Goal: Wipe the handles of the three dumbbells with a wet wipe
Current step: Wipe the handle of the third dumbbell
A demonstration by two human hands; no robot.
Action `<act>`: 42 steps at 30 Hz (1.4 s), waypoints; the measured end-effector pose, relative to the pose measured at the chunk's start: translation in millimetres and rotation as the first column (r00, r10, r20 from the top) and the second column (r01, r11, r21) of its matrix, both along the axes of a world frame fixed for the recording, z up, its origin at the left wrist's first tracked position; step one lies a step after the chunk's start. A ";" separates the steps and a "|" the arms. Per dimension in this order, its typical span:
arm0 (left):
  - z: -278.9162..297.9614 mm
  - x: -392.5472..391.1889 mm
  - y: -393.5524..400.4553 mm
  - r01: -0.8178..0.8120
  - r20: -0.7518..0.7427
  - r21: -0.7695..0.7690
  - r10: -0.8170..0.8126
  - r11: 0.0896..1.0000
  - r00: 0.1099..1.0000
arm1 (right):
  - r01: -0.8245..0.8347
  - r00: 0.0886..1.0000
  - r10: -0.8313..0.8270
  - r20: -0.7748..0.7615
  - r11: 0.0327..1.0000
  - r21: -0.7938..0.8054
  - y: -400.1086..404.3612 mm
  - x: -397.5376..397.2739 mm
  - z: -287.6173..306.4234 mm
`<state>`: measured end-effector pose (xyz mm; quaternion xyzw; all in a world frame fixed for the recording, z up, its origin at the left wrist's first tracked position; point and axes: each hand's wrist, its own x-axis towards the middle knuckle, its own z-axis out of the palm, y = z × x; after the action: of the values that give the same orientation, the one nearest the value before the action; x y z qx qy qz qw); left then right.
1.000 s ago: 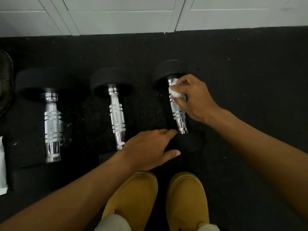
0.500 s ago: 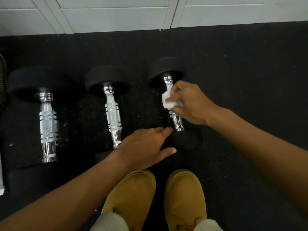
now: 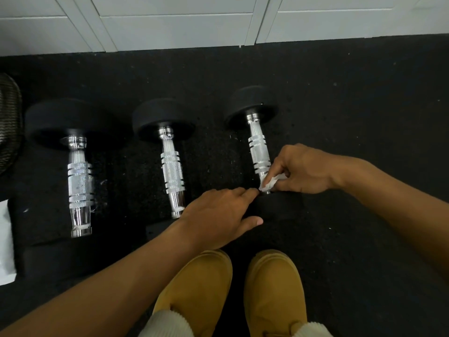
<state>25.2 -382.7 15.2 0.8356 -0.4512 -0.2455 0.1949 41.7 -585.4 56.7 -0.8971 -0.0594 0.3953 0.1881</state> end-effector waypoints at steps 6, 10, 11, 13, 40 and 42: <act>-0.8 -0.3 0.6 0.006 0.031 0.011 -0.007 1.000 0.999 | -0.052 0.856 0.012 0.517 0.997 0.062 5.6 -17.1 -19.0; -1.5 -1.3 -0.4 -0.001 0.055 0.000 0.001 1.000 0.998 | 0.034 0.770 -0.015 0.637 0.999 -0.017 13.2 5.6 -29.4; -1.8 -1.4 -0.2 -0.003 0.060 0.000 0.003 1.000 0.998 | 0.108 0.741 -0.074 0.668 0.994 -0.011 14.9 14.7 -30.8; -2.2 -2.0 0.4 -0.006 0.057 -0.002 0.006 1.000 0.998 | 0.283 0.669 -0.208 0.713 0.959 0.015 15.6 32.8 -33.5; -2.7 -1.5 2.3 -0.001 0.060 0.025 0.000 1.000 0.998 | 0.325 0.702 -0.276 0.656 0.944 0.050 31.2 41.6 -22.8; -3.3 -1.5 2.3 -0.003 0.063 0.017 0.002 1.000 0.998 | 0.121 0.835 -0.104 0.540 0.993 0.004 34.0 21.9 -19.4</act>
<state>23.6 -380.4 11.8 0.8452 -0.4537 -0.2226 0.1739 63.6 -551.4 37.3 -0.9767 -0.0513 0.1161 0.1733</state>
